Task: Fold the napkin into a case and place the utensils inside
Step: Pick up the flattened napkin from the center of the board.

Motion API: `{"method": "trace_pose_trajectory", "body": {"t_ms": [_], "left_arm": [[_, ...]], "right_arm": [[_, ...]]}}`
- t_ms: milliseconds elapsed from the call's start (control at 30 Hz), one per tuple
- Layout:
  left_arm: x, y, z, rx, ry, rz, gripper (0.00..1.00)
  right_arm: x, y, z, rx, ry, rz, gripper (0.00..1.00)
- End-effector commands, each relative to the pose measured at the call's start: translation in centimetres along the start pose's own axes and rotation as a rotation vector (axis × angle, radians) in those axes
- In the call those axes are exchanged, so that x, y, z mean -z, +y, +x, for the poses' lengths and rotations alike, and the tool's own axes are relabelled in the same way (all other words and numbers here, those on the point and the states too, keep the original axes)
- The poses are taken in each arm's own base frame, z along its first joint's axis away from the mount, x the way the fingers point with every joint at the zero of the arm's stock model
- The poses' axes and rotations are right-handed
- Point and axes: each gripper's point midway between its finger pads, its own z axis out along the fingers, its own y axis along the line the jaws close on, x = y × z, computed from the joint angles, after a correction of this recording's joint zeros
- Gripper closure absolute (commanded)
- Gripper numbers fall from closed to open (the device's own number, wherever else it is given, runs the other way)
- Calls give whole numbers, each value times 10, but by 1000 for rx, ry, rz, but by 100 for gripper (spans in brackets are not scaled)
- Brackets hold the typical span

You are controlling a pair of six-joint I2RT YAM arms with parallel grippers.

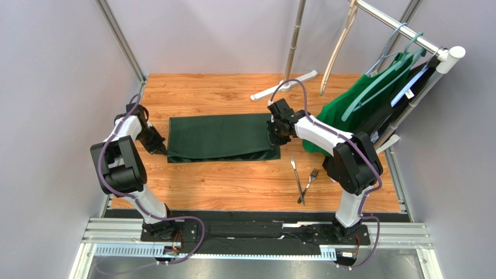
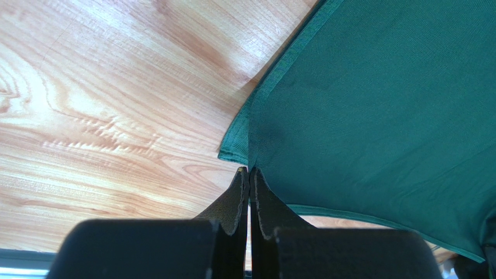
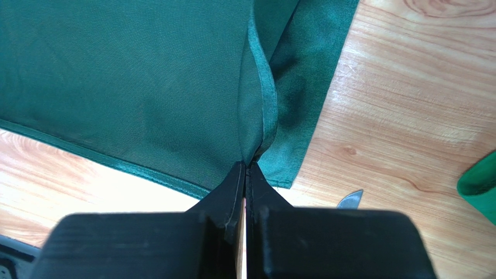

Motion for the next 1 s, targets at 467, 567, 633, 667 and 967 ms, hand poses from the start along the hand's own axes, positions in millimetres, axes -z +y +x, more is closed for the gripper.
{"method": "trace_pose_trajectory", "body": {"t_ms": [467, 567, 633, 667, 967], "left_arm": [[101, -54, -43, -43, -360, 235, 100], [164, -63, -57, -41, -524, 274, 100], [212, -69, -63, -49, -649, 306, 100], [242, -71, -60, -51, -734, 336, 100], [437, -46, 29, -3, -1288, 544, 100]], "right_arm": [[61, 30, -87, -8, -256, -74, 100], [99, 48, -109, 10, -332, -133, 100], [124, 57, -117, 20, -381, -159, 100], [137, 61, -119, 29, -403, -185, 100], [345, 90, -97, 142, -823, -447, 100]]}}
